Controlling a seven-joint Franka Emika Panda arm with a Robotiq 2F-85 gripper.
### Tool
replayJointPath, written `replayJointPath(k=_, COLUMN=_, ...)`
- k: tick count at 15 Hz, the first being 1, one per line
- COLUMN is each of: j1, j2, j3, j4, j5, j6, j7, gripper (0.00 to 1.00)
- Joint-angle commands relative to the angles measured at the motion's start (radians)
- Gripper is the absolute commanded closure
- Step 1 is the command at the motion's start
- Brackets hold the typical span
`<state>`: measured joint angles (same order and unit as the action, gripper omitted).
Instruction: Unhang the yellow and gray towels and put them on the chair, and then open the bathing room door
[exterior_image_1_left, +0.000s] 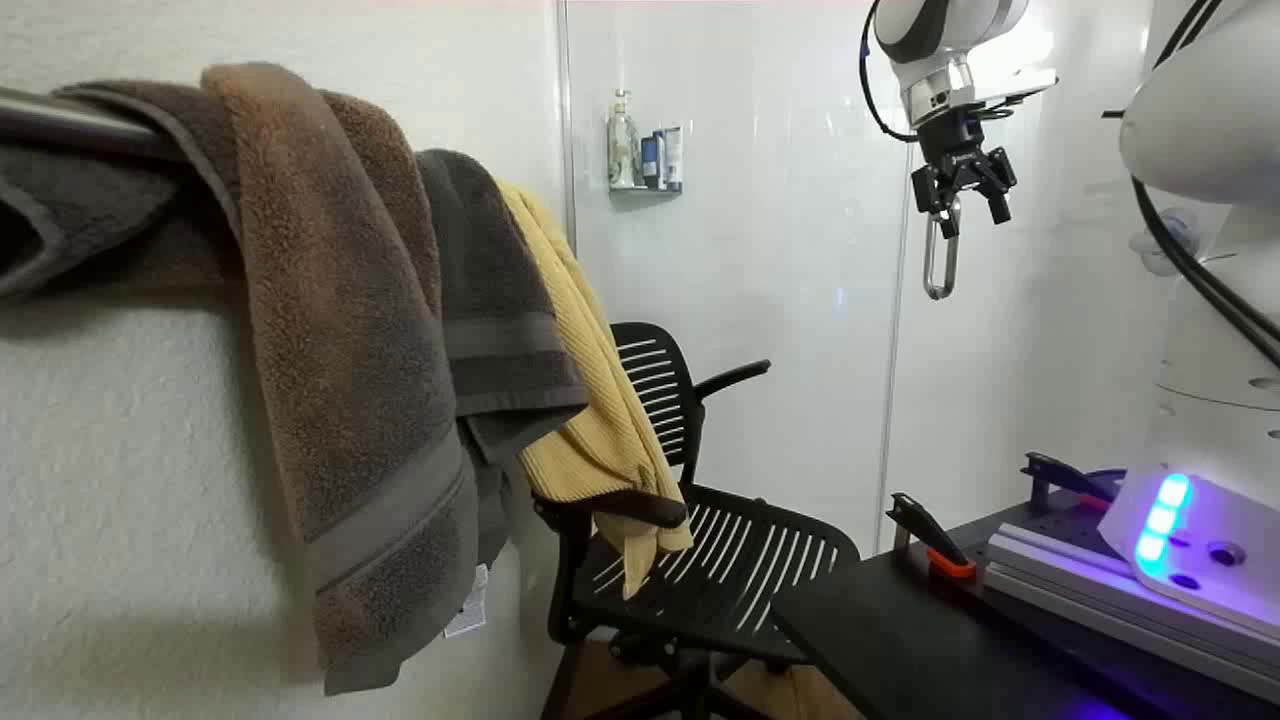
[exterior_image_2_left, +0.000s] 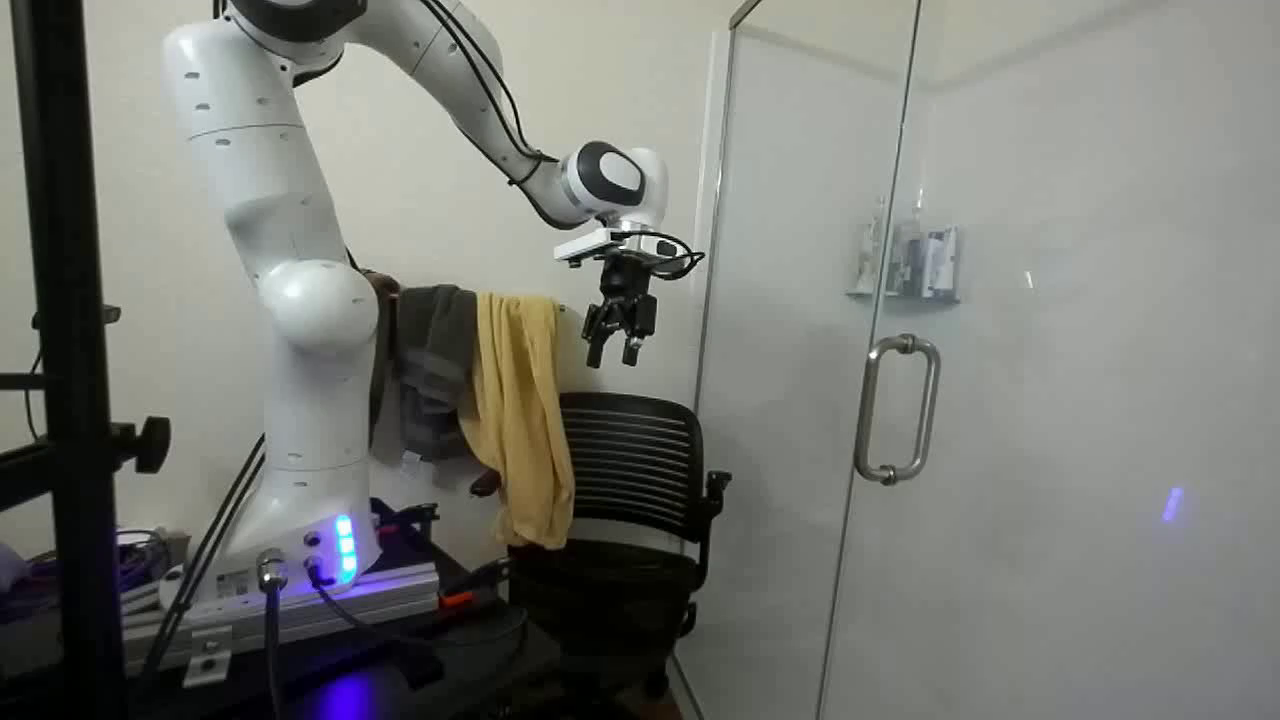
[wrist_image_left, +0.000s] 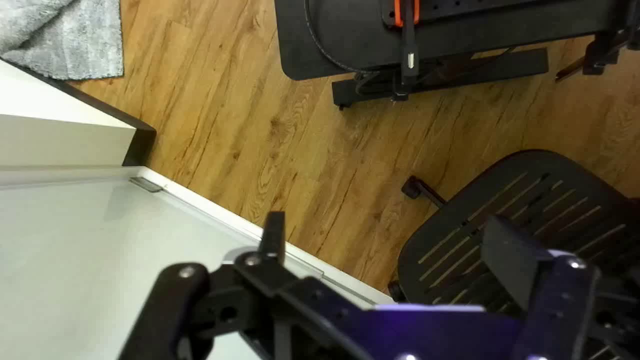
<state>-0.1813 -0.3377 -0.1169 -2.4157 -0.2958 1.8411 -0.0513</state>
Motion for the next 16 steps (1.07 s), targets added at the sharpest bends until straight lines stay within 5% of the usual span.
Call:
replayJointPath(k=1, j1=0.01, j2=0.0, j3=-0.008, j4=0.002, j5=-0.002, j6=-0.004, j7=0.002, gripper=0.0)
replayJointPath(k=3, j1=0.008, j2=-0.004, j3=-0.013, j4=-0.004, j5=0.004, j6=0.017, j7=0.01, gripper=0.0)
replayJointPath(k=8, j1=0.114, j2=0.192, j3=0.016, j4=0.108, j5=0.122, j6=0.026, j7=-0.206, gripper=0.0)
replayJointPath(k=12, j1=0.188, j2=0.258, j3=0.084, j4=0.181, j5=0.087, j6=0.009, j7=-0.286, gripper=0.0)
replayJointPath(k=16, j1=0.216, j2=0.204, j3=0.117, j4=0.161, j5=0.022, j6=0.119, j7=-0.359, gripper=0.0)
